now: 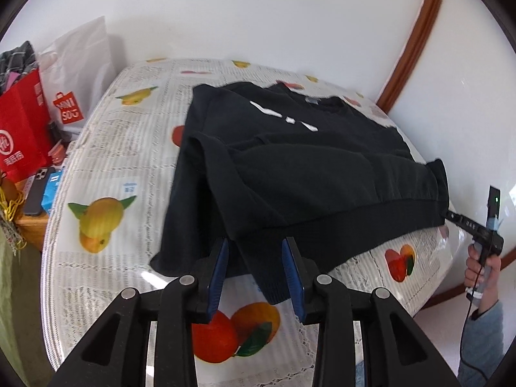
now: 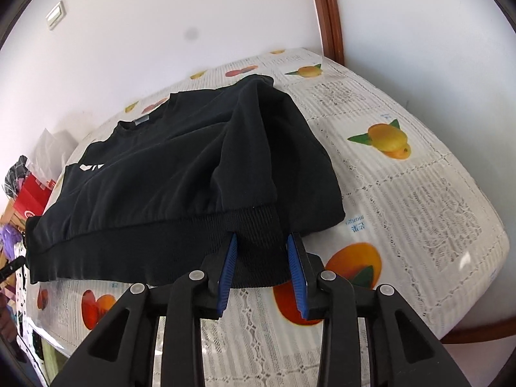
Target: Fold small clothes
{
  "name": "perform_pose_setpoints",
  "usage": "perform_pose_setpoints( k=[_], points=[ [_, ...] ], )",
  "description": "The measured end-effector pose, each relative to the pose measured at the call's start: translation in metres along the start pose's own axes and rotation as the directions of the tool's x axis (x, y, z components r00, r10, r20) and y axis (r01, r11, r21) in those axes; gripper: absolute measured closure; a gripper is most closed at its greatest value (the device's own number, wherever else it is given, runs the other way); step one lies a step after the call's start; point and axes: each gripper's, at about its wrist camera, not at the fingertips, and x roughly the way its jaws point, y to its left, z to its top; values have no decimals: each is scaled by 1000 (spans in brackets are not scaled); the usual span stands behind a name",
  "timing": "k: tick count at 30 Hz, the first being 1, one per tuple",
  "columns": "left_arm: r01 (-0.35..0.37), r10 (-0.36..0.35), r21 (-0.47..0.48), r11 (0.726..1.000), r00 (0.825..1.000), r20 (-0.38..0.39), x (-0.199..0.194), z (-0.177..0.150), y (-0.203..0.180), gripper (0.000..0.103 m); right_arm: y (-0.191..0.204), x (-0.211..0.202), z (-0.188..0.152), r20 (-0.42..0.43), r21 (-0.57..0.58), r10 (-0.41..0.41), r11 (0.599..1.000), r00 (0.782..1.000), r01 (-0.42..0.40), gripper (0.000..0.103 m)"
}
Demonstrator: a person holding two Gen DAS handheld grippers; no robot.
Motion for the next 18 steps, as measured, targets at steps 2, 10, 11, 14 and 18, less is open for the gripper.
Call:
perform_pose_setpoints(
  k=[2,10,11,14,18],
  points=[
    [0,0,2,1000,1000,-22,10,1,-2,70,-1,4,1,-6,11,11,1000,1000,-11,69],
    [-3,1,-31,1000,997,-72,29,3,-2,68,0,9,-2,-22,17,29,999,999,-29,83],
    [-2,0,-30,1000,998,-67,28,4,-2,78,5,7,-3,-25,-15,17,1000,1000,-17,85],
    [-9,9,-4,1000,1000,-29,17,8,-7,93,16,-4,-4,13,-96,-15,995,1000,16,92],
    [12,-12,8,1000,999,31,-1,21,-11,95,15,-30,5,80,-77,49,996,996,-43,98]
  ],
)
